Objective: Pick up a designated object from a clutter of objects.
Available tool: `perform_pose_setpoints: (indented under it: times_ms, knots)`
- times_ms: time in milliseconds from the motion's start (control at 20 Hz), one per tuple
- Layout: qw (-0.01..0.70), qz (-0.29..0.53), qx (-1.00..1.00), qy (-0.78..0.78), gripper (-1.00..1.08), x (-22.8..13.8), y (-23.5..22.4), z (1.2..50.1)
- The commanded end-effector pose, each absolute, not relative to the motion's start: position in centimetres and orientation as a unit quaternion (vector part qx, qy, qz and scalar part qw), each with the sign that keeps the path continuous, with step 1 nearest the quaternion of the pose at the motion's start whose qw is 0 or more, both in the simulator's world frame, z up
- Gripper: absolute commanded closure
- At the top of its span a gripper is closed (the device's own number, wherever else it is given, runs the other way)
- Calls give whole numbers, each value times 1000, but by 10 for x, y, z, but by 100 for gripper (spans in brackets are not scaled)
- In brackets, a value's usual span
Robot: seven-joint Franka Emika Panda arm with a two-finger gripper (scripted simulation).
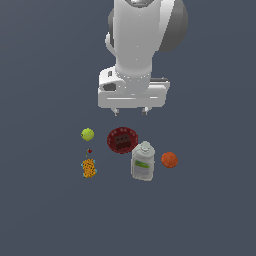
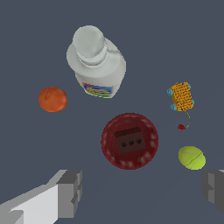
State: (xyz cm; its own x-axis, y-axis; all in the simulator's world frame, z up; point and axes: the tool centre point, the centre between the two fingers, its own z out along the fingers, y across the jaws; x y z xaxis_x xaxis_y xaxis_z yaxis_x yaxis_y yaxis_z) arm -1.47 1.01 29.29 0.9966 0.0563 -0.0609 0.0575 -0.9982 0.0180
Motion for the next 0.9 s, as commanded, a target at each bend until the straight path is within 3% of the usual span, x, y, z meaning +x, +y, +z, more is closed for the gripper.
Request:
perform_pose_setpoints:
  times_ms: [0, 850]
  knots:
    - [10, -30, 999, 28, -92, -15, 10, 293]
    - [13, -19, 999, 28, -92, -6, 10, 301]
